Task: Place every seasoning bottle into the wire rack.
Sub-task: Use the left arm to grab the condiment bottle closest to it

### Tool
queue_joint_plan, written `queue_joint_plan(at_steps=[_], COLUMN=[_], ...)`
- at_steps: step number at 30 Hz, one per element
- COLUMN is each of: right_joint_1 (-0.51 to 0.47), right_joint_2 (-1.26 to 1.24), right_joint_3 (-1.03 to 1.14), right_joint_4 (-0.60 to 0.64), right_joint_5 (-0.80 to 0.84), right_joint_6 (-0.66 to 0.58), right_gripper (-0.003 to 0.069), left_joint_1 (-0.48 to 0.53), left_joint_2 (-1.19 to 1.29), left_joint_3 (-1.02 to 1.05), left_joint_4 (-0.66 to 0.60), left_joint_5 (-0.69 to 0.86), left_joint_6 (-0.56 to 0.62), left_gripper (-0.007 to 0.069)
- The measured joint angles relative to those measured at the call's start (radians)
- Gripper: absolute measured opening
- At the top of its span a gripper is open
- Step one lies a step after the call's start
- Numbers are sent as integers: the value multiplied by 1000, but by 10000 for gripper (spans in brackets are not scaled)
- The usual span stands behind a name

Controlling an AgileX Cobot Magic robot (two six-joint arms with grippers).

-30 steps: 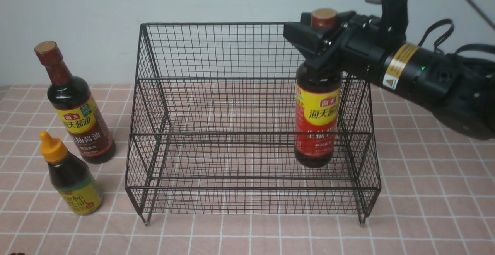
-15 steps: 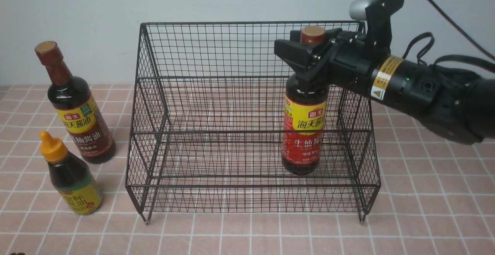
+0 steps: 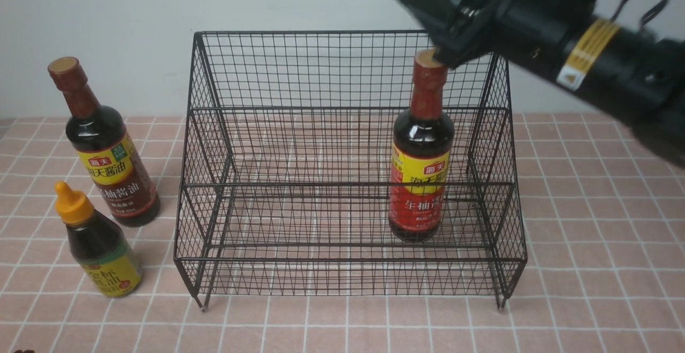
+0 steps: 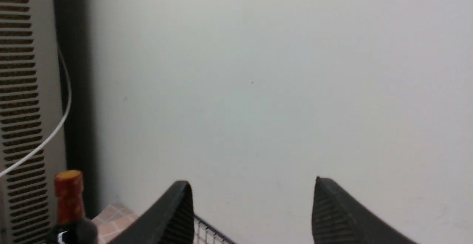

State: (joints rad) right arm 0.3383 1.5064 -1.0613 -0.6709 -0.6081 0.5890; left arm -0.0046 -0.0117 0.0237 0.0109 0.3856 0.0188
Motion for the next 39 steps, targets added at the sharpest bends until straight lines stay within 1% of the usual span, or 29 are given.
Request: queue_joint_plan(at_steps=[1, 2, 4, 5, 7, 8, 10, 11, 16, 17, 18, 20, 21, 22, 23, 24, 26, 27, 28, 30, 35, 39], right_joint_1=[0, 0, 0, 0, 0, 0, 0, 0, 0, 0, 0, 0, 0, 0, 0, 0, 0, 0, 0, 0, 0, 0], right_joint_2=[-25, -70, -120, -163, -224, -254, -330, -374, -545, -551, -599, -681, -687, -713, -773, -779, -828, -835, -862, -880, -891, -891], right_joint_3=[0, 0, 0, 0, 0, 0, 0, 0, 0, 0, 0, 0, 0, 0, 0, 0, -1, -1, -1, -1, -1, -1], right_joint_4=[6, 13, 21, 31, 60, 84, 129, 153, 224, 229, 270, 360, 368, 401, 487, 495, 587, 603, 671, 729, 754, 763], right_joint_5=[36, 115, 211, 304, 437, 504, 671, 769, 1152, 1165, 1245, 1343, 1349, 1370, 1400, 1401, 1415, 1417, 1427, 1436, 1437, 1437], right_joint_6=[-13, -36, -60, -68, -75, -77, -77, -78, -80, -80, -80, -100, -108, -126, -177, -189, -242, -246, -272, -280, -303, -395], right_gripper=[370, 332, 283, 233, 158, 107, 35, 11, -12, -12, -12, -13, -13, -13, -13, -13, -13, -13, -13, -14, -15, -15], left_joint_1=[0, 0, 0, 0, 0, 0, 0, 0, 0, 0, 0, 0, 0, 0, 0, 0, 0, 0, 0, 0, 0, 0], left_joint_2=[0, 0, 0, 0, 0, 0, 0, 0, 0, 0, 0, 0, 0, 0, 0, 0, 0, 0, 0, 0, 0, 0], left_joint_3=[0, 0, 0, 0, 0, 0, 0, 0, 0, 0, 0, 0, 0, 0, 0, 0, 0, 0, 0, 0, 0, 0], left_joint_4=[0, 0, 0, 0, 0, 0, 0, 0, 0, 0, 0, 0, 0, 0, 0, 0, 0, 0, 0, 0, 0, 0], left_joint_5=[0, 0, 0, 0, 0, 0, 0, 0, 0, 0, 0, 0, 0, 0, 0, 0, 0, 0, 0, 0, 0, 0], left_joint_6=[0, 0, 0, 0, 0, 0, 0, 0, 0, 0, 0, 0, 0, 0, 0, 0, 0, 0, 0, 0, 0, 0], left_gripper=[-7, -7, -7, -7, -7, -7, -7, -7, -7, -7, -7, -7, -7, -7, -7, -7, -7, -7, -7, -7, -7, -7])
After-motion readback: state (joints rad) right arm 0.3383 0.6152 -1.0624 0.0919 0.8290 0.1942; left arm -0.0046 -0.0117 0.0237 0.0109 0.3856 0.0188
